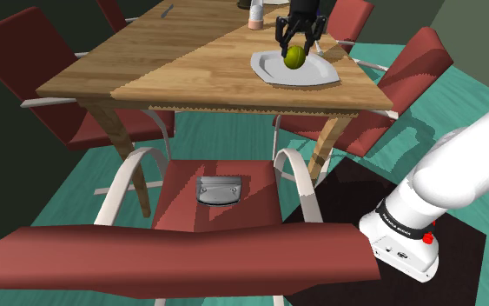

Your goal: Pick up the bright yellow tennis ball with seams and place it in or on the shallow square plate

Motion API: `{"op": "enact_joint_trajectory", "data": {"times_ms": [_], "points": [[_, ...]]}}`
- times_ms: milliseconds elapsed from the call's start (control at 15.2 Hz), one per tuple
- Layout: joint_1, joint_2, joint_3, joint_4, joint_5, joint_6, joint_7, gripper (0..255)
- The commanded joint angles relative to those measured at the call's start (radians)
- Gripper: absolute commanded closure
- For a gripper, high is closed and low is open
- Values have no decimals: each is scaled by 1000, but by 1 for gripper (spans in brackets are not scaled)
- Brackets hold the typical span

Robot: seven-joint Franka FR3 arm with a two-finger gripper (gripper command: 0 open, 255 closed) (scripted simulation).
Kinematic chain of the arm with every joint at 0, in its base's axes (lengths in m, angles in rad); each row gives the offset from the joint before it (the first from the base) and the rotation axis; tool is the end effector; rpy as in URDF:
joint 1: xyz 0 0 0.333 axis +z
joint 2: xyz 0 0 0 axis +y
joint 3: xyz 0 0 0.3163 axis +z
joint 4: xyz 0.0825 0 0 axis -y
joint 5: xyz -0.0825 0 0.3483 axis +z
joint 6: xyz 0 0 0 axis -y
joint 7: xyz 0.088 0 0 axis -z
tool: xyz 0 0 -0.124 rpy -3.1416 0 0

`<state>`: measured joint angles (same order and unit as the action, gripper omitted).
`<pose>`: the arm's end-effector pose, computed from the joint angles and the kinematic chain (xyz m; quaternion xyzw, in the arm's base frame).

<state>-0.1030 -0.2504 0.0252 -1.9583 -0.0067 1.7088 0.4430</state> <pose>0.4447 -0.0343 0.5700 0.9663 -0.2574 0.0016 0.0063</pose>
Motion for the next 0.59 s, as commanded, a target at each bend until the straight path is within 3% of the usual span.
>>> {"op": "enact_joint_trajectory", "data": {"times_ms": [0, 330, 396, 528], "points": [[0, -1, 0, -3, 0, 3, 0, 255], [0, -1, 0, -3, 0, 3, 0, 255], [0, -1, 0, -3, 0, 3, 0, 0], [0, -1, 0, -3, 0, 3, 0, 0]]}}
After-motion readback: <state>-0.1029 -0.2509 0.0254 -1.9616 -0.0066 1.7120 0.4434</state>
